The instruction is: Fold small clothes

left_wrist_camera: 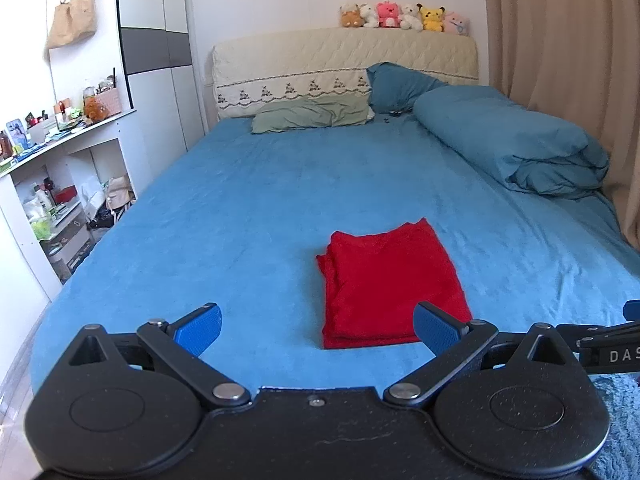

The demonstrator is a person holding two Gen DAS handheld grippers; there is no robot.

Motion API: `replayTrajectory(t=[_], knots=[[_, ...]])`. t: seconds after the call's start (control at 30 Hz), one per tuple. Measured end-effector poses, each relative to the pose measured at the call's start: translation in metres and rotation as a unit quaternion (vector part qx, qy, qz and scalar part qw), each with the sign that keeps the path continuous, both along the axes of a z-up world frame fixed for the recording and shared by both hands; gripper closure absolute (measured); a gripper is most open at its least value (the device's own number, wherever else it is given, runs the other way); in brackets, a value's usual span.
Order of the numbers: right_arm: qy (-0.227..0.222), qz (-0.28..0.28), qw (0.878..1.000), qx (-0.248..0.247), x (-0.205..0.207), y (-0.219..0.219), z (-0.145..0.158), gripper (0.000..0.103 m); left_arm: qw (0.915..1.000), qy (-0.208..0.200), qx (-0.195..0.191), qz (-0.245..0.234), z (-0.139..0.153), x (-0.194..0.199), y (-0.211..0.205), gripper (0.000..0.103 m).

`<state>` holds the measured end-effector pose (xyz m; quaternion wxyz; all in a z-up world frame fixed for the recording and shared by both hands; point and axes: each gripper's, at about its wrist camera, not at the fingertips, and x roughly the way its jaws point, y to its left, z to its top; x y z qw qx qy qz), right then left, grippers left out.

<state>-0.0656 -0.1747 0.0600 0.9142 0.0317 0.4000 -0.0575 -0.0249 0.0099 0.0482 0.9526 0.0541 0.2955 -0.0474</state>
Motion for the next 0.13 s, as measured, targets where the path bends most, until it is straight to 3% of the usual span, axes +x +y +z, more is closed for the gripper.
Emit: replayTrajectory(t=[0.13], knots=[[0.000, 0.000, 1.000, 0.000, 0.0000, -0.0004, -0.0002, 0.000, 1.0000, 0.000, -0.008, -0.001, -0.0001, 0.0004, 0.0037, 0.000]])
